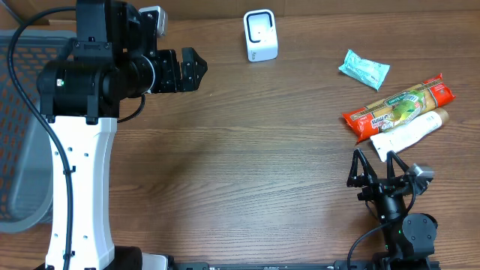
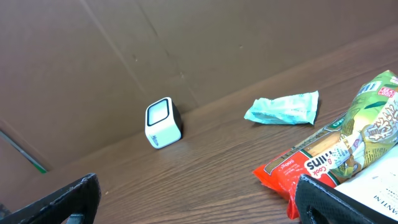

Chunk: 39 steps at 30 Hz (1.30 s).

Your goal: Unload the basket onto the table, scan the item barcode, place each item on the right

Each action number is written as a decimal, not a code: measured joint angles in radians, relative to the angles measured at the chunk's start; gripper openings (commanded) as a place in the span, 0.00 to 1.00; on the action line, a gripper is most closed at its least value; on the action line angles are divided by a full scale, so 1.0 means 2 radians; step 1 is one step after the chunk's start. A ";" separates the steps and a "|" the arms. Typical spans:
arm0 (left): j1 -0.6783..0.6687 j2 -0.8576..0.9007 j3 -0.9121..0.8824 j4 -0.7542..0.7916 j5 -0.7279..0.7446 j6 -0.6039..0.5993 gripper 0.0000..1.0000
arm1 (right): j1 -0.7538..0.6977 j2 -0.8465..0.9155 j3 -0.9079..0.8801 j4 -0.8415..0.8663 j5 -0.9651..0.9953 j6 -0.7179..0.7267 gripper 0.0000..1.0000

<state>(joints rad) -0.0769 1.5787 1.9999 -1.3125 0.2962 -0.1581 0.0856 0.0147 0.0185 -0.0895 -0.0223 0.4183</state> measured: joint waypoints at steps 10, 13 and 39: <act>0.000 0.000 0.000 0.000 0.000 0.000 1.00 | 0.000 0.000 0.000 0.000 0.000 0.000 1.00; 0.000 0.000 0.000 -0.001 0.000 0.000 1.00 | 0.000 0.000 0.000 0.000 0.000 0.000 1.00; 0.049 -0.524 -0.645 0.528 -0.053 0.040 1.00 | 0.000 0.000 0.000 0.000 0.000 0.000 1.00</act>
<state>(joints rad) 0.0219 0.5301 0.7094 -0.2558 0.1902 -0.0776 0.0856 0.0147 0.0185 -0.0891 -0.0223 0.4183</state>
